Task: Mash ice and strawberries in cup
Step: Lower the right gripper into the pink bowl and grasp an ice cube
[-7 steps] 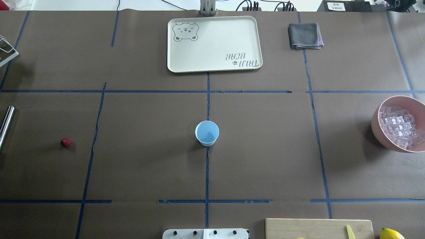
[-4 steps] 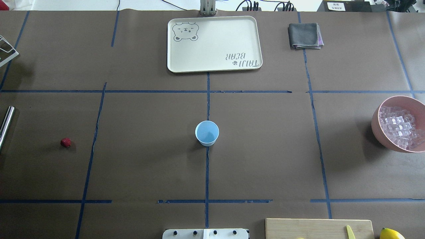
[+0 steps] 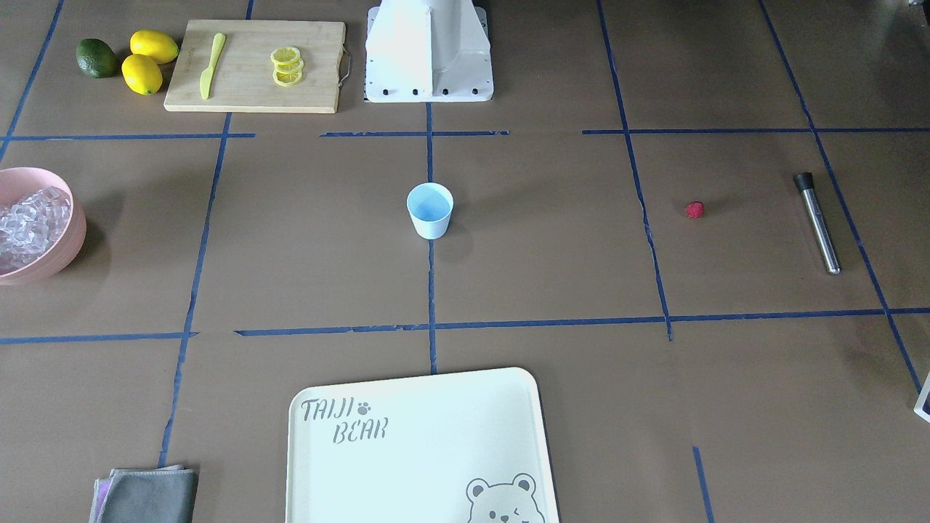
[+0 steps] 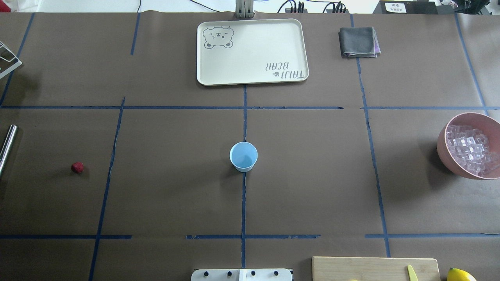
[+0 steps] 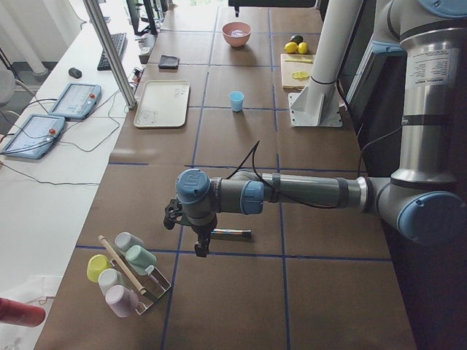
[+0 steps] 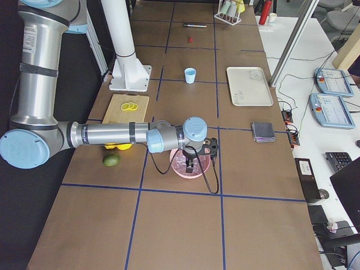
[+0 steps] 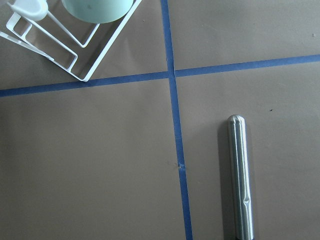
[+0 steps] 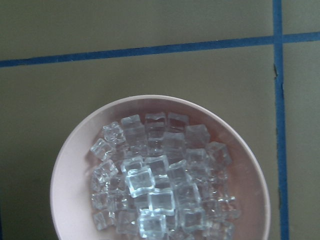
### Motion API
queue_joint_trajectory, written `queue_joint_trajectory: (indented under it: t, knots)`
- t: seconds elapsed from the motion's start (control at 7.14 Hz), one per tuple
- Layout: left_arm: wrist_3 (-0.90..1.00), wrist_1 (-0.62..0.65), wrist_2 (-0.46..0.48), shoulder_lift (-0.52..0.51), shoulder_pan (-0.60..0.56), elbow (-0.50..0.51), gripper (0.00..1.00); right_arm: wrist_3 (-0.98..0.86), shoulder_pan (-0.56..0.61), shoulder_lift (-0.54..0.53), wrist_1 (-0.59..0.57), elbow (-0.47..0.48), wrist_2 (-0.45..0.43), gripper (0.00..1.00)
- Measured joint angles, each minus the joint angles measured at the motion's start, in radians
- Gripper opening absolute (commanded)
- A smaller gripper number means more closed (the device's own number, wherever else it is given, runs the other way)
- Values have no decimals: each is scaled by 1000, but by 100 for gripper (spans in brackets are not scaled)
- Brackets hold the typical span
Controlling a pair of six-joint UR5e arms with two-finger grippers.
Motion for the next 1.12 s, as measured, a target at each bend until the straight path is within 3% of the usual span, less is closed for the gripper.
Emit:
queue_joint_trajectory:
  t: [0.28,0.7,0.98,1.12]
  knots:
    - [0,0,-1,0,0,0,100,253,-117,-21,145,-2,-69,95]
    - [0,0,-1,1,0,-5,100,357,-192,-40,175,-3,-144,89]
    - [0,0,-2,2,0,-6,100,377,-208,-40,176,-3,-170,79]
    - [0,0,-2,2,0,-7,100,386,-212,-41,176,-4,-173,79]
